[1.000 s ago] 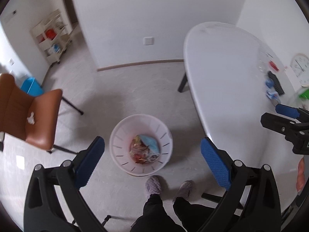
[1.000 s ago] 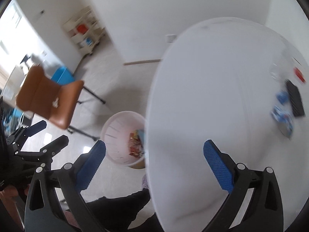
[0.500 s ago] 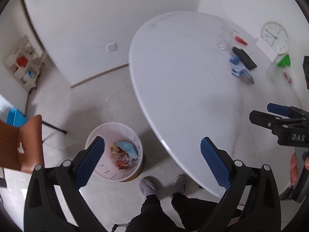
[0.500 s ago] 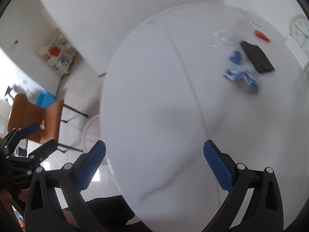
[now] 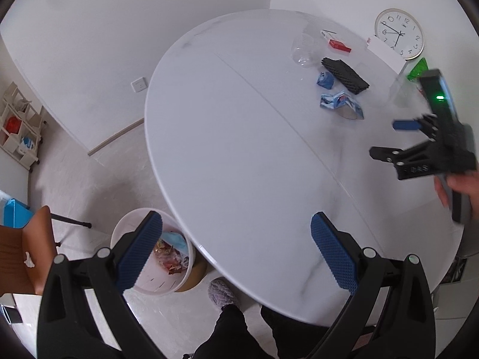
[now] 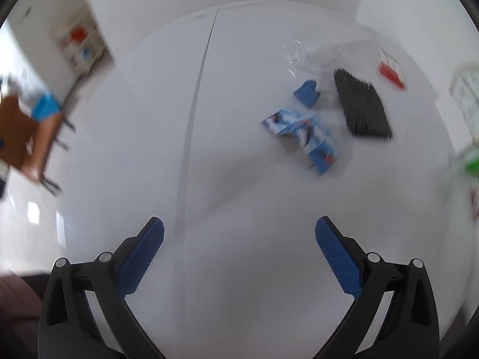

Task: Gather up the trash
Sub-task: 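Grasp the blue bird-printed box with the right tool while the left tool grasps the crumpled blue paper, then carry the box and blue paper over the wastebasket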

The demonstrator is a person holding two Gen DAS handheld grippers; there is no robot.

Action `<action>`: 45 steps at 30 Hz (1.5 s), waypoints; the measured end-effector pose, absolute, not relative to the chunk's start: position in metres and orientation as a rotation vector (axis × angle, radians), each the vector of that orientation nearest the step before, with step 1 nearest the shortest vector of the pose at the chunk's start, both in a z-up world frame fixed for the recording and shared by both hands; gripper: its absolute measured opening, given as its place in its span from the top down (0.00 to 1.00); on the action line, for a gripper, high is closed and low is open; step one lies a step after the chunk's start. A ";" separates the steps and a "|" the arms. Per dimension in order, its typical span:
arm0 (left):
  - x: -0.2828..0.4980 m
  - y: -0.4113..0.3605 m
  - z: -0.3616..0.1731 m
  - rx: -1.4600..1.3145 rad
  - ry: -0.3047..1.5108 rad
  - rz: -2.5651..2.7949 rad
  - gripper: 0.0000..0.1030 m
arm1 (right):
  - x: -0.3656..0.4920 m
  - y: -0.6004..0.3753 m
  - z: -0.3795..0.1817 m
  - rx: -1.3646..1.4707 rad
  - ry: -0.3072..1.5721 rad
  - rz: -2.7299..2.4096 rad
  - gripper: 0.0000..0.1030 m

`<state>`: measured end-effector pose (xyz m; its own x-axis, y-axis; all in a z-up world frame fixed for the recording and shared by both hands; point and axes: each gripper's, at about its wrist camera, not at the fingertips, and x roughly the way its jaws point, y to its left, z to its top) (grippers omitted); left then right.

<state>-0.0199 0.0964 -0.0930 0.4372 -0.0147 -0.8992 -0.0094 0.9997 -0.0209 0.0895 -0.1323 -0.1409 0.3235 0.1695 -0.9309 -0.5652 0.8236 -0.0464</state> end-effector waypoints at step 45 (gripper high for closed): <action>0.301 -0.104 -0.217 0.005 1.228 -0.090 0.67 | 0.163 -0.323 -0.170 0.122 1.224 0.465 0.71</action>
